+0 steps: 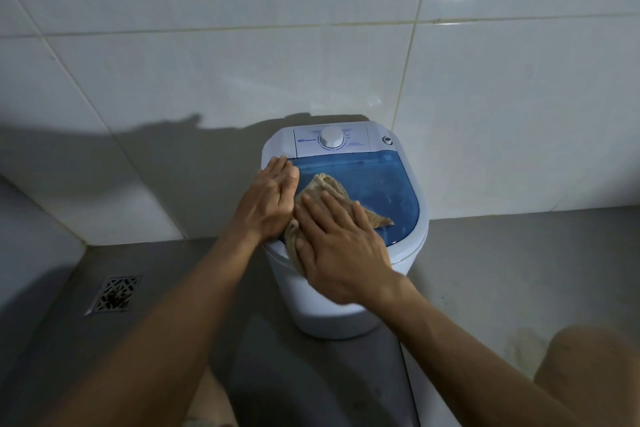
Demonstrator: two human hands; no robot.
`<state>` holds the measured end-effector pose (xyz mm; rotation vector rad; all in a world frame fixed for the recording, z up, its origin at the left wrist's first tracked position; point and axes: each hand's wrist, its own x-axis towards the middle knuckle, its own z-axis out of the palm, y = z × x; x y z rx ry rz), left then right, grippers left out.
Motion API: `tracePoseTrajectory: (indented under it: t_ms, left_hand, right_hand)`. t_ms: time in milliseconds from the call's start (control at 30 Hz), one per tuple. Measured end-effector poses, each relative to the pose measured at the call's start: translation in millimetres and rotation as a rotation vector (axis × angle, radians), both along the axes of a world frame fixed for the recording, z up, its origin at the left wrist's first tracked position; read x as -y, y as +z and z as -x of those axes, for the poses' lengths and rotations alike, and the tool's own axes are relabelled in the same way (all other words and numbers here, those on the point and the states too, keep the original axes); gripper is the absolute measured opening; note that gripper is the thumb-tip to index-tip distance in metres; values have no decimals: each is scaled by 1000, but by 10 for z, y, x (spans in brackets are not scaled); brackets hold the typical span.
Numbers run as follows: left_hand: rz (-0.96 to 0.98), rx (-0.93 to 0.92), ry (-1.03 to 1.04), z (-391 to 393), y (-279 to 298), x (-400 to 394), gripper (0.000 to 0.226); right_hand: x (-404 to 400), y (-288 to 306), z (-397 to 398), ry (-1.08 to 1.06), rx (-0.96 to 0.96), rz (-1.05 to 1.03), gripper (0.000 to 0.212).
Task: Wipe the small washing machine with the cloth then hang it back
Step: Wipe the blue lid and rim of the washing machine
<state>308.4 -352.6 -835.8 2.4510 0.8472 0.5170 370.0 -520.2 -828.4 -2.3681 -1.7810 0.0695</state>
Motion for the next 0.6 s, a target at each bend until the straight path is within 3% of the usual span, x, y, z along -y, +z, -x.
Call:
tracePoseTrajectory:
  t_ms: [267,600]
  left_hand:
    - [-76,-115,-16,-7,-60,-45,56]
    - [-127,-151,11,-34,-2,17,54]
  right_hand:
    - [-761,169,-750,-57,-34,139,62]
    - [426,68,-423,-60,90,79,64]
